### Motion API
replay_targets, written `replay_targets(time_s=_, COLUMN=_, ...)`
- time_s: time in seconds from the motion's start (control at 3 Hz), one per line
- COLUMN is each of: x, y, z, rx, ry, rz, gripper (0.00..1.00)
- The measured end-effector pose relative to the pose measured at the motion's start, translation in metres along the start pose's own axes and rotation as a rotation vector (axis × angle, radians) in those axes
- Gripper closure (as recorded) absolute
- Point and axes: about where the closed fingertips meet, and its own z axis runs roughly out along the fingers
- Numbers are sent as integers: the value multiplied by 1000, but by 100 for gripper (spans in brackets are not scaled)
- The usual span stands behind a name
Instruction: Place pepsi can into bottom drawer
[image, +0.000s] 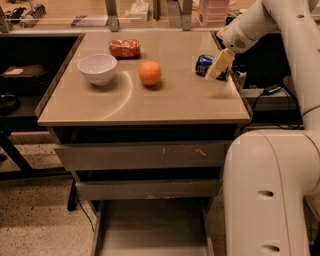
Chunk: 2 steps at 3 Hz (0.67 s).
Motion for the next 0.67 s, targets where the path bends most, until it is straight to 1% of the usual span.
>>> replay_targets(time_s=0.67, x=24, y=1, z=20, rx=-28, ry=86, rz=30, gripper=0)
